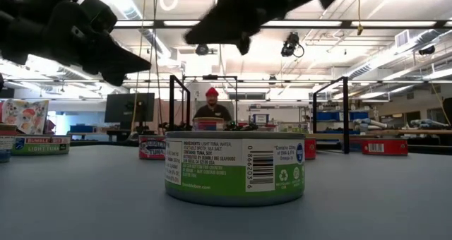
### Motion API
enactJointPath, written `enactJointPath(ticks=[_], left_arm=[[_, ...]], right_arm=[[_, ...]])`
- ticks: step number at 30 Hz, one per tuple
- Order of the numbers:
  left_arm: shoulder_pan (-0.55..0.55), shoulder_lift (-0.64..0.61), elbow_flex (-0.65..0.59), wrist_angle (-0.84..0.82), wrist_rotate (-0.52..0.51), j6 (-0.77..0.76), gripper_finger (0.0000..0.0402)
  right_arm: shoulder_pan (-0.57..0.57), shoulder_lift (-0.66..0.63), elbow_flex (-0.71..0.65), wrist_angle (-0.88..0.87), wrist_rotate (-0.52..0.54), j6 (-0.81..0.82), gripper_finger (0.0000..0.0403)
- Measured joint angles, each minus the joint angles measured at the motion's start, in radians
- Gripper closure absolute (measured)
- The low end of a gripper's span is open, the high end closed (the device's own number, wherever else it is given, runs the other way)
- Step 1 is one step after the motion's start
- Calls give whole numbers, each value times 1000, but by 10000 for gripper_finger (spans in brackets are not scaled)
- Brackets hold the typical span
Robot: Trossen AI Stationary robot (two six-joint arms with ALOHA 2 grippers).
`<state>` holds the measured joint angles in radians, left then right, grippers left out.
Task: Stack canned seafood by type on shelf
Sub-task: Put the red tuna can on the shelf
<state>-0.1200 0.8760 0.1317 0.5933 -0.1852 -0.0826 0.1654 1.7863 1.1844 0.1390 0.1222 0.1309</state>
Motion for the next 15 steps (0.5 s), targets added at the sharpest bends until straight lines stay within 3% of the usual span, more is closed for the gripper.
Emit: enactJointPath(ticks=[15], left_arm=[[2,28,-5,36,-24,133,397]], right_arm=[[0,225,286,-359,69,-67,328]])
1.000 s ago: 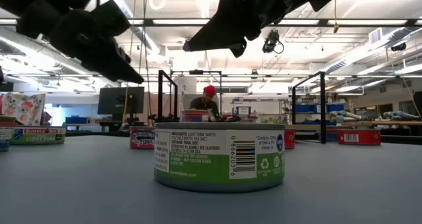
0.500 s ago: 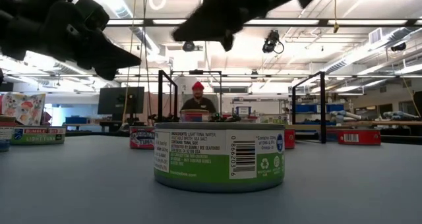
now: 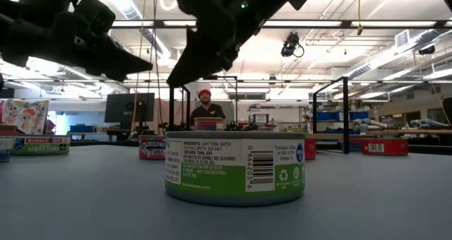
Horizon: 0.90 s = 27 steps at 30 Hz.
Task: Stack canned seafood by type on shelf
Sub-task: Put the red tuna can on the shelf
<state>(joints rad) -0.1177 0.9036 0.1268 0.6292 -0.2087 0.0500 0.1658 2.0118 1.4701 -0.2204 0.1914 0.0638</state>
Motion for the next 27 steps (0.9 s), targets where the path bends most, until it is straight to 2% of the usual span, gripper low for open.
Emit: enactJointPath(ticks=[9,16,27], left_arm=[[0,7,1,12,20,2,397],[0,8,1,33,19,-1,397],[1,8,1,33,7,3,397]], right_arm=[[-2,45,15,-2,-8,-111,290],[-10,121,15,2,-9,-169,291],[-14,130,16,5,25,-258,299]])
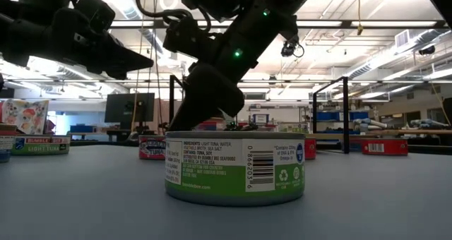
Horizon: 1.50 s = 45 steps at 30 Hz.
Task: Stack canned seafood by type on shelf
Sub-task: Put the red tuna can on the shelf
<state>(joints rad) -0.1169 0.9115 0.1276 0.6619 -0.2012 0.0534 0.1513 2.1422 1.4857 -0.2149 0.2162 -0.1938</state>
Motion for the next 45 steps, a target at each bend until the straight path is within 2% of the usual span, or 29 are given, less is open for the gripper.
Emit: enactJointPath(ticks=[18,32,37,45], left_arm=[[0,0,0,-2,-1,25,397],[0,0,0,-1,-2,51,397],[0,0,0,58,-2,51,397],[0,-2,69,69,0,106,397]], right_arm=[[-19,0,0,-37,-35,-185,307],[-50,0,0,-60,-80,-226,312],[-50,0,0,-62,-79,-228,333],[-53,-1,0,-72,-79,-233,396]])
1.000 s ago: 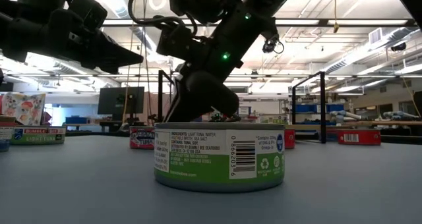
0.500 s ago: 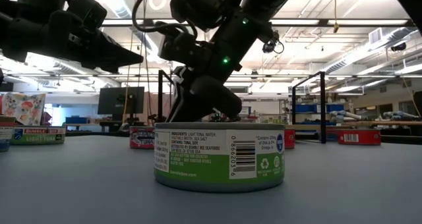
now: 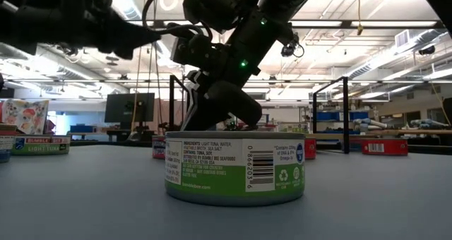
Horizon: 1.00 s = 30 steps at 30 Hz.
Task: Stack canned seafood by type on shelf
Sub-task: Put the red tuna can on the shelf
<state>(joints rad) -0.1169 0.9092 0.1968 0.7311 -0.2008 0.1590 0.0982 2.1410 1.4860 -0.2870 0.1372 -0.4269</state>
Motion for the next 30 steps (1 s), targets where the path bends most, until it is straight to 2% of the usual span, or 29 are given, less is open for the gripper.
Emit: enactJointPath(ticks=[6,14,17,23,30], left_arm=[[0,-1,90,-78,1,44,397],[0,-1,155,-184,1,70,397],[0,-1,155,-193,-12,69,397],[0,-1,155,-313,-82,55,397],[0,-1,93,-435,-100,-51,397]], right_arm=[[-3,-8,0,-5,-18,35,397],[-5,-33,87,-79,-105,220,399],[-4,-33,128,-121,-138,319,400],[-17,-33,151,-111,-229,649,400],[-56,-33,151,-111,-296,815,400]])
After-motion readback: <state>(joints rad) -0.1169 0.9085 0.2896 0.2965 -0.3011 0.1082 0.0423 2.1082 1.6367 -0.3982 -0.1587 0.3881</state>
